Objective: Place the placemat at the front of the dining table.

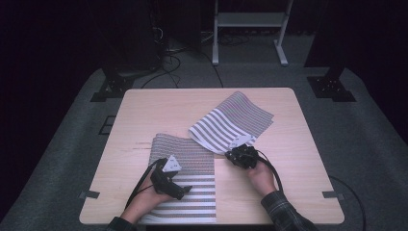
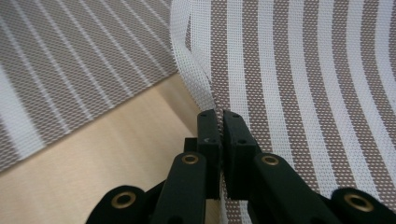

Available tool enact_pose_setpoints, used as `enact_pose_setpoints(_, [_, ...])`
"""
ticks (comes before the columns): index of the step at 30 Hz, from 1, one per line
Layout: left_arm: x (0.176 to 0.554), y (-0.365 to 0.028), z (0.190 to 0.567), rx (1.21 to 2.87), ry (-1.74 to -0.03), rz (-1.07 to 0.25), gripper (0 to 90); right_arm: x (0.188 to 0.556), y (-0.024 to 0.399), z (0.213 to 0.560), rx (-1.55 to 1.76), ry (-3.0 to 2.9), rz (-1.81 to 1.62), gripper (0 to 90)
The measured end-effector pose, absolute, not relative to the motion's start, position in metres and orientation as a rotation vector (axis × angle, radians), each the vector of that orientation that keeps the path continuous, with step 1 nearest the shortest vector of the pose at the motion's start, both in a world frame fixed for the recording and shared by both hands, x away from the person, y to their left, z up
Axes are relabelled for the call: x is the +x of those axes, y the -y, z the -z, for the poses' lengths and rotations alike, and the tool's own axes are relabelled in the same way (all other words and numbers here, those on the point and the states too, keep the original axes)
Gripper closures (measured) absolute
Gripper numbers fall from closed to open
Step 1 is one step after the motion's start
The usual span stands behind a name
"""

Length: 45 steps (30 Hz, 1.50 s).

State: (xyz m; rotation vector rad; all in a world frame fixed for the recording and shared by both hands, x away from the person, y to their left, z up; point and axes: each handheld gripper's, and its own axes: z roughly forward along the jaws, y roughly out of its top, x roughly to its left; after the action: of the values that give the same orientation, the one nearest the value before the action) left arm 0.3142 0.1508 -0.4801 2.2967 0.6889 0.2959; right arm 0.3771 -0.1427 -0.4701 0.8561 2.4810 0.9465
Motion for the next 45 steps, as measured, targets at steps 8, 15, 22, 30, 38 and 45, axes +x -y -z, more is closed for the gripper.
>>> enact_pose_setpoints(8, [0.314,-0.151,0.480,2.293,-0.690,-0.296,0.0,0.405,0.152,0.468,0.931,-2.426,-0.958,86.5])
enact_pose_setpoints(15, [0.314,-0.151,0.481,2.289,-0.689,-0.298,0.0,0.426,0.161,0.468,0.973,-2.409,-0.967,86.5])
enact_pose_setpoints(22, [0.314,-0.151,0.481,2.288,-0.689,-0.298,0.0,0.424,0.169,0.466,0.985,-2.418,-1.010,68.9])
enact_pose_setpoints(30, [0.314,-0.151,0.481,2.289,-0.688,-0.299,0.0,0.420,0.190,0.450,1.044,-2.356,-1.084,53.3])
enact_pose_setpoints(38, [0.314,-0.151,0.481,2.287,-0.689,-0.298,0.0,0.422,0.194,0.467,1.074,-2.420,-1.018,47.6])
enact_pose_setpoints(45, [0.314,-0.151,0.481,2.286,-0.689,-0.299,0.0,0.416,0.189,0.473,1.035,-2.457,-0.973,56.2])
